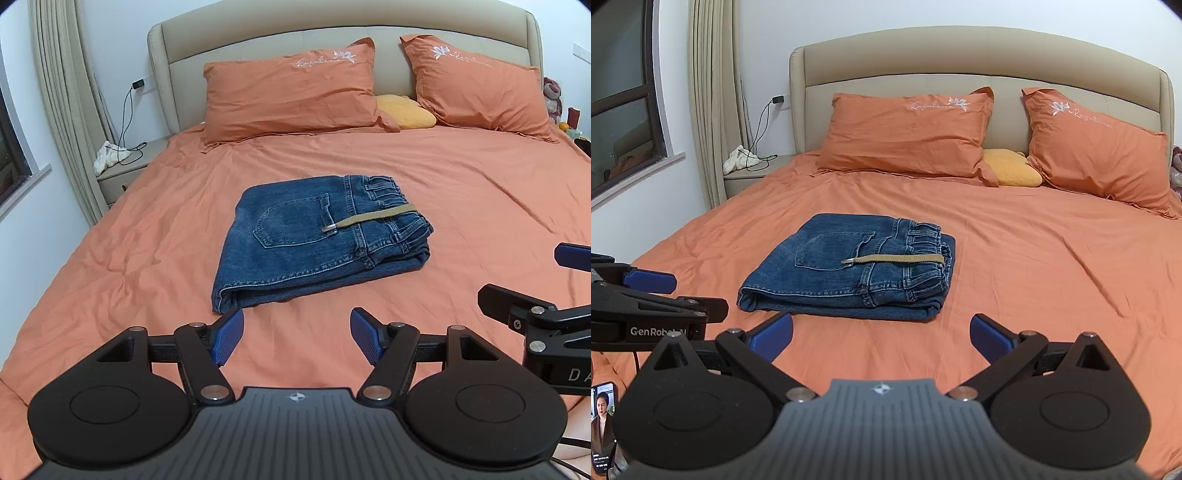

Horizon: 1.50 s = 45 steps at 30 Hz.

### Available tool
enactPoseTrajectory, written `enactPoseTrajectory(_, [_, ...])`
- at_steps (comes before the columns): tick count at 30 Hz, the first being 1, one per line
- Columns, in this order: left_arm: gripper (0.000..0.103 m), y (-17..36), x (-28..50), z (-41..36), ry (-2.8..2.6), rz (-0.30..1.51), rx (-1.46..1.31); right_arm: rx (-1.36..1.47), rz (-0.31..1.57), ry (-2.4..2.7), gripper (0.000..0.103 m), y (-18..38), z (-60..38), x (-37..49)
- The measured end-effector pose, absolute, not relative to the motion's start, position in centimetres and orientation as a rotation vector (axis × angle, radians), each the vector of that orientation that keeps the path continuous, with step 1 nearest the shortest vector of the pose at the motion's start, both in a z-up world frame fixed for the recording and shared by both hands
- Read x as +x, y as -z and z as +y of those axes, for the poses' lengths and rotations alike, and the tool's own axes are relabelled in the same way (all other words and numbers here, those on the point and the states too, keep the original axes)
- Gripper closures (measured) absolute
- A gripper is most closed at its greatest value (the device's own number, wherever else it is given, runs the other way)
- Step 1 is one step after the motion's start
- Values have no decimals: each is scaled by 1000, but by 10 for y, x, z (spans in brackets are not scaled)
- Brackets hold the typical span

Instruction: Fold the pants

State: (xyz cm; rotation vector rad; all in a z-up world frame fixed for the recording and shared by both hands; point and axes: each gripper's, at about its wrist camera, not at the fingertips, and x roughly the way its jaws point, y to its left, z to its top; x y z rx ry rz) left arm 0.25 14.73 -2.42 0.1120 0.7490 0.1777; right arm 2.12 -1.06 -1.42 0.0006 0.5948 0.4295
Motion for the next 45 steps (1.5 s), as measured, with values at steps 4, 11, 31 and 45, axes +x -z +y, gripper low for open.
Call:
enactPoseTrajectory(4, [25,23,3,148,-176,750,110,0,593,-428,5,14,-11,21])
enactPoseTrajectory(11, [25,24,2,147,-165,753,110,3,594,-419,5,15,-11,18])
enactPoseTrajectory(31, [25,19,0,144,-151,736,139,8,590,-419,5,12,-13,13])
enactPoseTrajectory(45, [25,14,-6,143,-144,698,120,17,587,-420,5,11,-18,10])
